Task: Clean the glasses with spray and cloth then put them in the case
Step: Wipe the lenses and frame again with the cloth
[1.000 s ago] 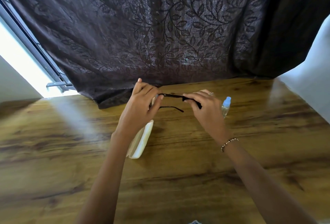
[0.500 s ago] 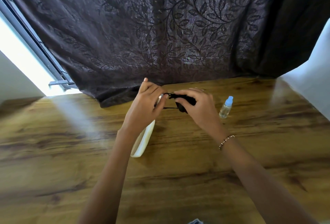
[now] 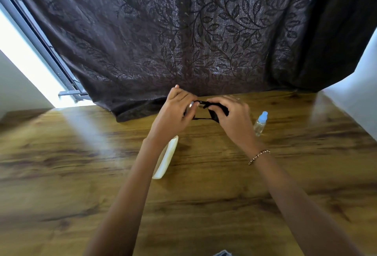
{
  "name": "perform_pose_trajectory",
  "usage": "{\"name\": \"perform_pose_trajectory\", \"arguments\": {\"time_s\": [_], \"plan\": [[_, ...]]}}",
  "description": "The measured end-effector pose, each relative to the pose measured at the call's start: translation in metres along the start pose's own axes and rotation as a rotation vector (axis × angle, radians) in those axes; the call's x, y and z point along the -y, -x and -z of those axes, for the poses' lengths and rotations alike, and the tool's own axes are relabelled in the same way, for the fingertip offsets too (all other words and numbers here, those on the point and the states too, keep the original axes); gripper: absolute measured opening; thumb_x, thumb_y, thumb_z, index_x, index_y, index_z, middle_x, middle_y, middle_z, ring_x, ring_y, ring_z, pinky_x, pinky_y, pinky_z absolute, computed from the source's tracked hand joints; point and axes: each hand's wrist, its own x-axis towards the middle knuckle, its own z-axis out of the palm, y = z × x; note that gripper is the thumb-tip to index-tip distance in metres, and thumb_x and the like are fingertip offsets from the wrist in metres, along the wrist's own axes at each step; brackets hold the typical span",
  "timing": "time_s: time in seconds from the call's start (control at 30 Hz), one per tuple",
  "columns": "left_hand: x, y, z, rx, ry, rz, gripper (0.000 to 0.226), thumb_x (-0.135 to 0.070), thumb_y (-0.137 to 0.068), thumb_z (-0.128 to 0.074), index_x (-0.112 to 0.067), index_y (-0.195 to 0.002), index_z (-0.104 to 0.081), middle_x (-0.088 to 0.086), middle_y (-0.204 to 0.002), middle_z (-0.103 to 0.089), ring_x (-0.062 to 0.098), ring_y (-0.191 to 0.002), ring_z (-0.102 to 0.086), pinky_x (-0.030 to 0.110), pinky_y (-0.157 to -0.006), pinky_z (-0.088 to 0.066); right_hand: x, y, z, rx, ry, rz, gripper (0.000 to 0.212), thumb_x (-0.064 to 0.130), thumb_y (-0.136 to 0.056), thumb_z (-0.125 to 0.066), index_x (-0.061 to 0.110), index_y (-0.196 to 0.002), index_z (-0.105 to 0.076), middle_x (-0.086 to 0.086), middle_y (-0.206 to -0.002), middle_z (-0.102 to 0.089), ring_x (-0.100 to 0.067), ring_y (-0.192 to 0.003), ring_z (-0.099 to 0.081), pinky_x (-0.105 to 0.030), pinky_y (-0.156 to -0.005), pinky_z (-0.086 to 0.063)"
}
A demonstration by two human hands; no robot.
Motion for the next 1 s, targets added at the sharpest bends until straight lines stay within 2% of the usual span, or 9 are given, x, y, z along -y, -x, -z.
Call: {"name": "perform_pose_trajectory", "arguments": {"time_s": [0.03,0.13,0.23,0.37,0.5,0.6,0.77,0.9,1.0], "plan": [[-0.001,-0.003,-0.002,0.006,0.004,-0.011,0.017,-0.017,-0.094,-0.053,-0.006,-0.094,-0.065,0.002,-0.091,-0.066,0.018,-0.093,-0.05,0.032,-0.111,-0.025,0.002,-0.001,-0.002,-0.014,-0.02,0.02,0.012,0.009,-0.084,-0.07,0.009,-0.095,-0.075,0.0,-0.092,-0.074,-0.01,-0.086,-0.066,-0.02,-0.08,-0.049],[0.001,-0.008,-0.002,0.018,0.015,-0.031,0.015,-0.015,-0.093,-0.054,-0.005,-0.095,-0.066,0.004,-0.091,-0.066,0.021,-0.093,-0.051,0.035,-0.11,-0.028,-0.001,-0.007,-0.002,-0.003,-0.096,-0.001,0.014,0.009,-0.083,-0.072,0.011,-0.095,-0.076,0.003,-0.092,-0.074,0.0,-0.085,-0.062,-0.009,-0.081,-0.045],[0.006,-0.006,0.003,-0.003,0.023,-0.007,0.013,-0.012,-0.092,-0.056,-0.004,-0.094,-0.066,0.004,-0.091,-0.067,0.019,-0.093,-0.051,0.035,-0.111,-0.026,-0.016,-0.008,0.003,0.043,-0.119,-0.096,0.013,0.009,-0.083,-0.071,0.014,-0.094,-0.077,0.008,-0.091,-0.073,0.0,-0.086,-0.065,-0.012,-0.084,-0.047],[0.014,0.0,0.008,-0.034,0.024,0.032,0.016,-0.014,-0.094,-0.053,-0.005,-0.093,-0.066,0.003,-0.09,-0.067,0.016,-0.092,-0.049,0.034,-0.111,-0.024,-0.033,0.001,0.007,0.066,-0.113,-0.249,0.013,0.009,-0.086,-0.069,0.016,-0.095,-0.076,0.01,-0.09,-0.072,0.011,-0.081,-0.061,0.002,-0.077,-0.039],[0.003,-0.006,-0.001,0.004,0.026,-0.012,0.016,-0.013,-0.093,-0.053,-0.003,-0.092,-0.066,0.004,-0.088,-0.067,0.02,-0.089,-0.051,0.037,-0.11,-0.029,-0.014,-0.003,-0.003,0.056,-0.069,-0.117,0.014,0.009,-0.086,-0.067,0.014,-0.098,-0.075,0.006,-0.093,-0.074,-0.002,-0.083,-0.064,-0.008,-0.08,-0.044],[0.006,-0.009,0.0,-0.013,0.045,-0.006,0.018,-0.016,-0.094,-0.051,-0.005,-0.092,-0.065,0.002,-0.089,-0.065,0.018,-0.089,-0.049,0.037,-0.11,-0.028,-0.006,-0.01,-0.005,0.02,-0.119,-0.049,0.014,0.008,-0.084,-0.07,0.011,-0.097,-0.076,0.008,-0.093,-0.072,0.0,-0.087,-0.063,-0.006,-0.08,-0.045],[0.021,-0.004,0.014,-0.106,0.067,0.05,0.015,-0.015,-0.093,-0.055,-0.006,-0.097,-0.066,0.0,-0.091,-0.064,0.014,-0.096,-0.047,0.029,-0.114,-0.02,-0.029,-0.005,0.001,-0.008,-0.174,-0.215,0.012,0.009,-0.082,-0.072,0.015,-0.092,-0.077,0.01,-0.088,-0.073,0.007,-0.086,-0.063,-0.004,-0.077,-0.046],[0.023,0.001,0.013,-0.064,0.037,0.052,0.015,-0.015,-0.093,-0.055,-0.006,-0.097,-0.067,0.003,-0.093,-0.066,0.017,-0.096,-0.05,0.034,-0.113,-0.022,-0.037,0.004,0.0,0.004,-0.227,-0.347,0.013,0.012,-0.081,-0.074,0.018,-0.092,-0.077,0.014,-0.088,-0.072,0.005,-0.087,-0.066,-0.009,-0.078,-0.049],[0.021,0.004,0.01,-0.058,0.017,0.06,0.013,-0.013,-0.092,-0.057,-0.005,-0.097,-0.067,0.004,-0.094,-0.066,0.018,-0.097,-0.05,0.035,-0.113,-0.023,-0.039,0.01,0.0,-0.002,-0.215,-0.385,0.013,0.014,-0.084,-0.072,0.019,-0.095,-0.076,0.014,-0.09,-0.071,0.009,-0.086,-0.064,-0.003,-0.074,-0.047]]}}
